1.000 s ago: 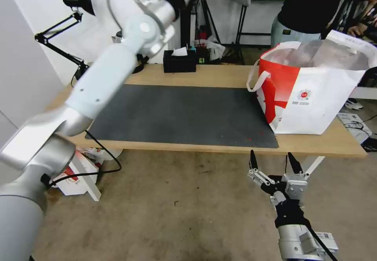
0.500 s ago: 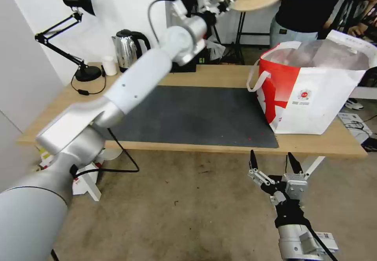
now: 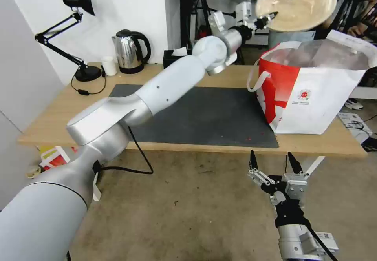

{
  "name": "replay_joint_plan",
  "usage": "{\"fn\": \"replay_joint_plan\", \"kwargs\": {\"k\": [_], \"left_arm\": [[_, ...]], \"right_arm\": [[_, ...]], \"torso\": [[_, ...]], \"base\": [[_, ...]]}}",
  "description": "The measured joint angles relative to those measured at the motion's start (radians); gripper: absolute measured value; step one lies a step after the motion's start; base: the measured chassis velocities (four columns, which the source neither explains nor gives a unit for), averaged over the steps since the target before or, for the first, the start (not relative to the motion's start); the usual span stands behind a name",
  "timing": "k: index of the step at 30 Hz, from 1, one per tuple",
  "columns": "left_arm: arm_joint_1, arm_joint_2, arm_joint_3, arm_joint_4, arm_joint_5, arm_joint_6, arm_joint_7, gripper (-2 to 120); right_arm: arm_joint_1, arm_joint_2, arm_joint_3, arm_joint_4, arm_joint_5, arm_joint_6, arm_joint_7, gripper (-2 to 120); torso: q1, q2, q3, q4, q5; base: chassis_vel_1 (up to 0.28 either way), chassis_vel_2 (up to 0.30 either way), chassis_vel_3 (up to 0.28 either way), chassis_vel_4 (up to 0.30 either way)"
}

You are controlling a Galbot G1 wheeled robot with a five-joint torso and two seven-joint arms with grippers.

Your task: Pick up the trash from the table and place it into the takeout bag.

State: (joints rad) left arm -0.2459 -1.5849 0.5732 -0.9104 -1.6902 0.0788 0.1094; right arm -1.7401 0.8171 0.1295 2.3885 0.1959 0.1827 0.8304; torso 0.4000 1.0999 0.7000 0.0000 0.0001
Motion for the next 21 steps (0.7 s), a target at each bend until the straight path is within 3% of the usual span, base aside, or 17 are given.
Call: {"fn": "replay_joint_plan", "kwargs": {"k": [21], "left_arm": [[0.051,-0.008,0.086,0.021,0.102,-0.016,0.006,7]], "right_arm": [[0.000,0.000,0.000,0.000,0.000,0.000,0.000,100]], "torso": [[0.000,0.000,0.000,0.0000,-0.0002]], "base": [[0.000,0.000,0.000,0.000]]}}
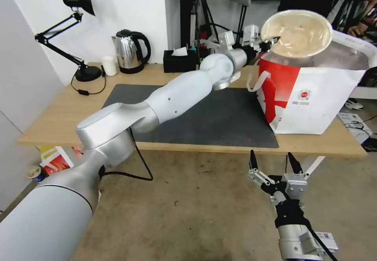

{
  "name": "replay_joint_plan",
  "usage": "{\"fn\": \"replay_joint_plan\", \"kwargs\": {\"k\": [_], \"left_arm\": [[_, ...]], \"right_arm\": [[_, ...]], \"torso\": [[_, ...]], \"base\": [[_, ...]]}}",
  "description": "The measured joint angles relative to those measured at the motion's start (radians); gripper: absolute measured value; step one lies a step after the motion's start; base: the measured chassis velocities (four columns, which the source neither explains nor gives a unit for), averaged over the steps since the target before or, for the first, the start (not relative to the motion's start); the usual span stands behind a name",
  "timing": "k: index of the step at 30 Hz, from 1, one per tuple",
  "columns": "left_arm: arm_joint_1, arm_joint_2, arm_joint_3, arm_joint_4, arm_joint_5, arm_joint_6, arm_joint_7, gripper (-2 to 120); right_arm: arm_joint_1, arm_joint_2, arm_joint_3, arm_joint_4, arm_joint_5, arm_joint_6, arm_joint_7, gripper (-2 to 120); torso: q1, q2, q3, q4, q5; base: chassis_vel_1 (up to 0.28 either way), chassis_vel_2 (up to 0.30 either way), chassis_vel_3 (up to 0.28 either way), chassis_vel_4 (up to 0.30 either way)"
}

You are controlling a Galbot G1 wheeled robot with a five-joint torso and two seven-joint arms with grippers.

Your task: Pick up the trash from the table and place it into the takeout bag.

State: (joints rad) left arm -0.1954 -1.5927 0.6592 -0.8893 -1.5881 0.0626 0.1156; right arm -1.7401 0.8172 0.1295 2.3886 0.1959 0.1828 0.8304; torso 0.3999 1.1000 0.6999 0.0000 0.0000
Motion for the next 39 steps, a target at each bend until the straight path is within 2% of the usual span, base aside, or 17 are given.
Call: {"fn": "replay_joint_plan", "kwargs": {"k": [14,19,20,23,25,28,30,33,35,38,39], "left_arm": [[0.026,0.016,0.032,-0.021,0.052,-0.007,0.003,8],[0.026,0.024,0.035,-0.036,0.060,-0.008,0.002,24],[0.026,0.024,0.035,-0.036,0.060,-0.008,0.002,24],[0.021,0.034,0.041,-0.047,0.060,-0.008,-0.001,39],[0.019,0.036,0.042,-0.049,0.059,-0.008,-0.002,42],[0.010,0.044,0.045,-0.060,0.056,-0.007,-0.004,57],[0.008,0.047,0.046,-0.063,0.056,-0.008,-0.004,59],[0.004,0.059,0.046,-0.085,0.055,-0.019,-0.006,76],[0.002,0.063,0.046,-0.090,0.056,-0.022,-0.006,79],[-0.007,0.085,0.051,-0.116,0.058,-0.034,-0.007,93],[-0.007,0.085,0.051,-0.116,0.058,-0.034,-0.007,93]], "right_arm": [[0.000,0.000,0.000,0.000,0.000,0.000,0.000,100],[0.000,0.000,0.000,0.000,0.000,0.000,0.000,100],[0.000,0.000,0.000,0.000,0.000,0.000,0.000,100],[0.000,0.000,0.000,0.000,0.000,0.000,0.000,100],[0.000,0.000,0.000,0.000,0.000,0.000,0.000,100],[0.000,0.000,0.000,0.000,0.000,0.000,0.000,100],[0.000,0.000,0.000,0.000,0.000,0.000,0.000,100],[0.000,0.000,0.000,0.000,0.000,0.000,0.000,100],[0.000,0.000,0.000,0.000,0.000,0.000,0.000,100],[0.000,0.000,0.000,0.000,0.000,0.000,0.000,100],[0.000,0.000,0.000,0.000,0.000,0.000,0.000,100]], "torso": [[0.000,0.000,0.000,0.0000,0.0000],[0.000,0.000,0.000,-0.0002,0.0000],[0.000,0.000,0.000,-0.0002,0.0000],[0.000,0.000,0.000,0.0000,-0.0001],[0.000,0.000,0.000,0.0000,0.0000],[0.000,0.000,0.000,-0.0001,0.0000],[0.000,0.000,0.000,-0.0001,0.0000],[0.000,0.000,0.000,0.0000,0.0000],[0.000,0.000,0.000,-0.0001,0.0000],[0.000,0.000,0.000,-0.0002,0.0000],[0.000,0.000,0.000,-0.0002,0.0000]], "base": [[0.000,0.000,0.000,0.000],[0.000,0.000,0.000,0.000],[0.000,0.000,0.000,0.000],[0.000,0.000,0.000,0.000],[0.000,0.000,0.000,0.000],[0.000,0.000,0.000,0.000],[0.000,0.000,0.000,0.000],[0.000,0.000,0.000,0.000],[0.000,0.000,0.000,0.000],[0.000,0.000,0.000,0.000],[0.000,0.000,0.000,0.000]]}}
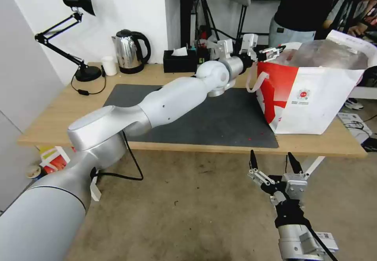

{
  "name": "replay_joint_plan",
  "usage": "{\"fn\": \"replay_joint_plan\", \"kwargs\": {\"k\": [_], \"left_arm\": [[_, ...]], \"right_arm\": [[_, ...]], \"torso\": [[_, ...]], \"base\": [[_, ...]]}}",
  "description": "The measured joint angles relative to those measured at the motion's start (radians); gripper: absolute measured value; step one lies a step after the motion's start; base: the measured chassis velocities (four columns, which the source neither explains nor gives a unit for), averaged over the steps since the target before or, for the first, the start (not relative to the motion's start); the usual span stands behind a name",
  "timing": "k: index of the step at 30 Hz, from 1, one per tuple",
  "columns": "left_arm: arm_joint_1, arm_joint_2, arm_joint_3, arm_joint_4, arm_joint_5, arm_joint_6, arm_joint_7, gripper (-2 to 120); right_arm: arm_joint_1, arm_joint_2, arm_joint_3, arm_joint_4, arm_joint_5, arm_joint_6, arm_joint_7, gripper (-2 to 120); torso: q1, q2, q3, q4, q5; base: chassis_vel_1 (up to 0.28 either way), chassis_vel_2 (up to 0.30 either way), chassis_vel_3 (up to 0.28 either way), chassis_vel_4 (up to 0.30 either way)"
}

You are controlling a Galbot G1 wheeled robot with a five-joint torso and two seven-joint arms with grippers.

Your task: Pick up the trash from the table and place it into the takeout bag.

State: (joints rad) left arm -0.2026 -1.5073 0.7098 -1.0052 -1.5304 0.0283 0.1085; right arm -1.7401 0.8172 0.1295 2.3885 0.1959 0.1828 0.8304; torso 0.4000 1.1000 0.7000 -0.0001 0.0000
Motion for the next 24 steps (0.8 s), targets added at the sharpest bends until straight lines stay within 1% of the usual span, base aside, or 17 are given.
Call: {"fn": "replay_joint_plan", "kwargs": {"k": [1,4,6,8,9,10,13,14,15,17,18,19,20,21,22,23,24], "left_arm": [[-0.005,0.009,0.000,-0.011,0.000,-0.003,-0.003,97],[-0.010,0.021,-0.006,-0.027,0.000,-0.006,-0.019,99],[-0.016,0.050,-0.026,-0.068,0.000,-0.015,-0.054,100],[-0.020,0.107,-0.048,-0.137,0.002,-0.022,-0.094,100],[-0.020,0.107,-0.048,-0.137,0.002,-0.022,-0.094,100],[-0.020,0.133,-0.055,-0.167,0.007,-0.024,-0.107,100],[-0.013,0.251,-0.088,-0.279,0.055,-0.046,-0.130,100],[-0.013,0.251,-0.088,-0.279,0.055,-0.046,-0.130,100],[-0.007,0.282,-0.100,-0.311,0.070,-0.049,-0.138,100],[0.026,0.371,-0.146,-0.410,0.131,-0.058,-0.166,100],[0.058,0.430,-0.179,-0.471,0.196,-0.067,-0.183,100],[0.058,0.430,-0.179,-0.471,0.196,-0.067,-0.183,100],[0.082,0.467,-0.200,-0.503,0.240,-0.075,-0.189,100],[0.145,0.550,-0.256,-0.566,0.334,-0.087,-0.201,100],[0.205,0.606,-0.309,-0.613,0.384,-0.093,-0.215,100],[0.205,0.606,-0.309,-0.613,0.384,-0.093,-0.215,100],[0.277,0.656,-0.372,-0.665,0.417,-0.096,-0.230,100]], "right_arm": [[0.000,0.000,0.000,0.000,0.000,0.000,0.000,100],[0.000,0.000,0.000,0.000,0.000,0.000,0.000,100],[0.000,0.000,0.000,0.000,0.000,0.000,0.000,100],[0.000,0.000,0.000,0.000,0.000,0.000,0.000,100],[0.000,0.000,0.000,0.000,0.000,0.000,0.000,100],[0.000,0.000,0.000,0.000,0.000,0.000,0.000,100],[0.000,0.000,0.000,0.000,0.000,0.000,0.000,100],[0.000,0.000,0.000,0.000,0.000,0.000,0.000,100],[0.000,0.000,0.000,0.000,0.000,0.000,0.000,100],[0.000,0.000,0.000,0.000,0.000,0.000,0.000,100],[0.000,0.000,0.000,0.000,0.000,0.000,0.000,100],[0.000,0.000,0.000,0.000,0.000,0.000,0.000,100],[0.000,0.000,0.000,0.000,0.000,0.000,0.000,100],[0.000,0.000,0.000,0.000,0.000,0.000,0.000,100],[0.000,0.000,0.000,0.000,0.000,0.000,0.000,100],[0.000,0.000,0.000,0.000,0.000,0.000,0.000,100],[0.000,0.000,0.000,0.000,0.000,0.000,0.000,100]], "torso": [[0.000,0.000,0.000,0.0002,-0.0001],[0.000,0.000,0.000,0.0001,-0.0001],[0.000,0.000,0.000,-0.0004,0.0000],[0.000,0.000,0.000,-0.0002,-0.0001],[0.000,0.000,0.000,-0.0002,-0.0001],[0.000,0.000,0.000,0.0001,-0.0003],[0.000,0.000,0.000,0.0002,-0.0002],[0.000,0.000,0.000,0.0002,-0.0002],[0.000,0.000,0.000,0.0006,-0.0004],[0.000,0.000,0.000,0.0001,-0.0005],[0.000,0.000,0.000,-0.0003,0.0001],[0.000,0.000,0.000,-0.0003,0.0001],[0.000,0.000,0.000,-0.0006,-0.0001],[0.000,0.000,0.000,-0.0006,-0.0003],[0.000,0.000,0.000,0.0002,-0.0006],[0.000,0.000,0.000,0.0002,-0.0006],[0.000,0.000,0.000,0.0008,-0.0012]], "base": [[0.000,0.000,0.000,0.000],[0.000,0.000,0.000,0.000],[0.000,0.000,0.000,0.000],[0.000,0.000,0.000,0.000],[0.000,0.000,0.000,0.000],[0.000,0.000,0.000,0.000],[0.000,0.000,0.000,0.000],[0.000,0.000,0.000,0.000],[0.000,0.000,0.000,0.000],[0.000,0.000,0.000,0.000],[0.000,0.000,0.000,0.000],[0.000,0.000,0.000,0.000],[0.000,0.000,0.000,0.000],[0.000,0.000,0.000,0.000],[0.000,0.000,0.000,0.000],[0.000,0.000,0.000,0.000],[0.000,0.000,0.000,0.000]]}}
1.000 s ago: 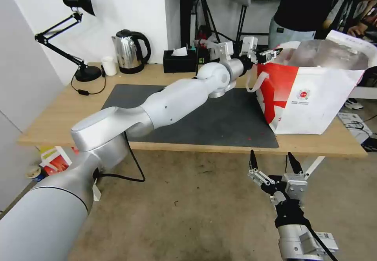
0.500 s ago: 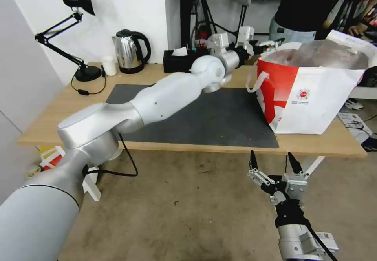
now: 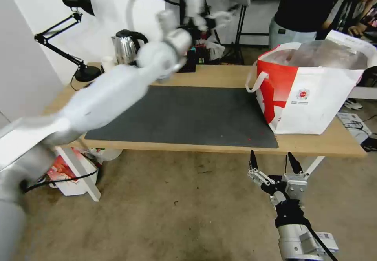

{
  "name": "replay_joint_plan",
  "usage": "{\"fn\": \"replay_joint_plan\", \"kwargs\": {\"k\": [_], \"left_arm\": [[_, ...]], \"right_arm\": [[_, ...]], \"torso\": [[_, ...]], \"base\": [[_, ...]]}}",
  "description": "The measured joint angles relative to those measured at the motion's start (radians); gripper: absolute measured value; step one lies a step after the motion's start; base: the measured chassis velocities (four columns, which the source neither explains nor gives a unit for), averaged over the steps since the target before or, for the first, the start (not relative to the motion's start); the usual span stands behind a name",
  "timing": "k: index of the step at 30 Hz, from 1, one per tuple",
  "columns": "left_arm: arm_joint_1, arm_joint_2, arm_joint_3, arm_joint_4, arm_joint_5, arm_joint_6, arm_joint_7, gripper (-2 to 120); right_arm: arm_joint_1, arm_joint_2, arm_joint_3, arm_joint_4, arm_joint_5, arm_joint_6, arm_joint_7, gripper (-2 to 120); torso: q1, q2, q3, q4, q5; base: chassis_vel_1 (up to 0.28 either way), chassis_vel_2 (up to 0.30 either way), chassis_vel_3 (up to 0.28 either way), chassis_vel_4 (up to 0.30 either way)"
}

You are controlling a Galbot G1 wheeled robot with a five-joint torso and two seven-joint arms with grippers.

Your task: Pick up the trash from the table and place it into the takeout bag.

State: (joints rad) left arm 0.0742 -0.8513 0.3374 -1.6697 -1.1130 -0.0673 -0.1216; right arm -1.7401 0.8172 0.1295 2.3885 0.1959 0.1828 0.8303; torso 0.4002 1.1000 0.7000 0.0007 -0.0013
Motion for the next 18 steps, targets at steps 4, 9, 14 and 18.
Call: {"fn": "replay_joint_plan", "kwargs": {"k": [4,9,14,18], "left_arm": [[0.297,0.128,-0.294,-0.160,0.121,-0.006,-0.011,100],[0.796,0.187,-0.669,-0.336,0.243,-0.051,0.000,100],[1.074,0.108,-0.855,-0.436,0.347,-0.071,-0.001,100],[1.270,-0.039,-0.952,-0.489,0.482,-0.109,0.002,100]], "right_arm": [[0.000,0.000,0.000,0.000,0.000,0.000,0.000,100],[0.000,0.000,0.000,0.000,0.000,0.000,0.000,100],[0.000,0.000,0.000,0.000,0.000,0.000,0.000,100],[0.000,0.000,0.000,0.000,0.000,0.000,0.000,100]], "torso": [[0.000,0.000,0.000,-0.0001,0.0012],[0.000,0.000,0.000,-0.0003,0.0010],[0.000,0.000,0.000,-0.0010,0.0014],[0.000,0.000,0.000,-0.0012,0.0016]], "base": [[0.000,0.000,0.000,0.000],[0.000,0.000,0.000,0.000],[0.000,0.000,0.000,0.000],[0.000,0.000,0.000,0.000]]}}
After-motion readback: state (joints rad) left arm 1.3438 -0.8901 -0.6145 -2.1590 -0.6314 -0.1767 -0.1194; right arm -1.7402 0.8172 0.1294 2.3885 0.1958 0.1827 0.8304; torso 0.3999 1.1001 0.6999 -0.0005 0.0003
